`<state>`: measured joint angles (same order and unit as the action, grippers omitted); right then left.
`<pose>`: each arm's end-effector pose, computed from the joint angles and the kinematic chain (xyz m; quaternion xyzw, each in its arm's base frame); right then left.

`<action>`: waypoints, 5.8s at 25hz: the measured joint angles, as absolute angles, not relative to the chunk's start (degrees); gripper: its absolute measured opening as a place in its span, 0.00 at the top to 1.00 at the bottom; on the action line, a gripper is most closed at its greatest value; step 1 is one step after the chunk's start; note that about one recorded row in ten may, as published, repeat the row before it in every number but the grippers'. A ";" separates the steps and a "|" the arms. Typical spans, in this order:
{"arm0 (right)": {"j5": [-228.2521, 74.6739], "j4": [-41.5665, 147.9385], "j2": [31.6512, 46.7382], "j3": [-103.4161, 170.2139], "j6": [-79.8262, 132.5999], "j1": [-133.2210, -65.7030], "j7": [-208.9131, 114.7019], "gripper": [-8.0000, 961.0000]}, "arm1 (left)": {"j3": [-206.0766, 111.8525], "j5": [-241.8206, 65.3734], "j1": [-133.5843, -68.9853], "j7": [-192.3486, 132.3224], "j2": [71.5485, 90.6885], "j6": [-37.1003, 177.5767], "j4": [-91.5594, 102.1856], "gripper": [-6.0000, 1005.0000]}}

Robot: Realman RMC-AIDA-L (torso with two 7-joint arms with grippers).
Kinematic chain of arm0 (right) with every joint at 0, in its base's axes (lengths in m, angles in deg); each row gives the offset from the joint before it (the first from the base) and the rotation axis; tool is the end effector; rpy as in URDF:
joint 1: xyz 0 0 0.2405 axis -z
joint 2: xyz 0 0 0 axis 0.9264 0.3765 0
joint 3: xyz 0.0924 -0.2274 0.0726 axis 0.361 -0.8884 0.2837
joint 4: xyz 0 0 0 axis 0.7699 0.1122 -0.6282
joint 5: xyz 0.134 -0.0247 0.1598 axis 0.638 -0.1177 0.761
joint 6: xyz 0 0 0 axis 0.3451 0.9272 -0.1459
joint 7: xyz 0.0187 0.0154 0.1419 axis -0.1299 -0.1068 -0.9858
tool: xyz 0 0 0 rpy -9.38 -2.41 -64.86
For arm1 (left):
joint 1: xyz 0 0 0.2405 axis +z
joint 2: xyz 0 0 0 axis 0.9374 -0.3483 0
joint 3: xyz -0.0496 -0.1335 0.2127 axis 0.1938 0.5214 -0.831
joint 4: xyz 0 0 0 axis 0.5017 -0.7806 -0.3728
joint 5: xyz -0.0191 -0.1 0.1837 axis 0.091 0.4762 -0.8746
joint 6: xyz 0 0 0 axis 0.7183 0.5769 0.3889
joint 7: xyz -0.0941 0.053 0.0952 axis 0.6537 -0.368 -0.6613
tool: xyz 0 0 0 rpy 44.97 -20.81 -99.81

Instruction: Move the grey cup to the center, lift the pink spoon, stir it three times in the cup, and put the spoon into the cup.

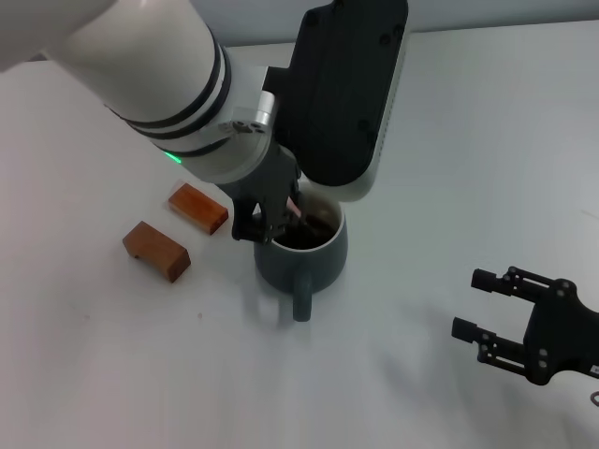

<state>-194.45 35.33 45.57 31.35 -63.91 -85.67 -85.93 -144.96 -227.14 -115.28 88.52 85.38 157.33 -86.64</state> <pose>0.3392 0.2148 -0.0189 -0.9163 0.1626 0.2946 0.2171 -0.0542 0.3192 -0.0388 -0.9304 0.2265 0.2749 0.0860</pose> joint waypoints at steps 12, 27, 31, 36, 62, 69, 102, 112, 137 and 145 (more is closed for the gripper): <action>-194.45 35.48 45.48 31.35 -63.92 -85.75 -85.95 0.29 | -144.29 -229.31 -116.10 90.13 85.38 158.91 -84.89 0.87; -194.45 35.58 45.48 31.17 -63.92 -85.76 -85.95 0.29 | -144.58 -226.39 -115.59 90.73 85.38 156.59 -86.56 0.87; -194.45 35.58 45.48 31.11 -63.93 -85.69 -85.95 0.29 | -144.22 -227.71 -115.68 91.35 85.38 156.28 -86.05 0.87; -194.45 35.58 45.48 30.96 -63.96 -85.67 -85.95 0.29 | -143.31 -228.48 -116.19 91.75 85.38 158.46 -85.91 0.87; -194.52 35.58 45.31 30.82 -64.16 -85.64 -85.95 0.29 | -142.28 -227.83 -116.73 92.77 85.38 158.16 -83.75 0.87; -194.61 35.57 45.31 30.75 -64.16 -85.64 -86.00 0.29 | -141.92 -224.93 -116.66 93.57 85.38 161.39 -85.74 0.87; -194.79 35.58 45.40 30.73 -64.54 -85.64 -86.13 0.29 | -144.22 -225.31 -115.50 96.28 85.38 158.39 -85.33 0.86; -194.78 35.57 45.40 30.73 -64.54 -85.48 -86.13 0.29 | -144.22 -224.91 -114.86 98.65 85.38 157.84 -85.14 0.74; -194.44 35.25 45.31 31.13 -64.11 -85.73 -86.13 0.29 | -104.21 -134.94 -80.09 55.89 84.41 150.59 -55.93 0.44; -194.44 35.19 45.31 31.26 -63.89 -85.72 -86.13 0.29 | -97.82 -148.10 -78.94 16.17 80.77 162.30 -17.30 0.35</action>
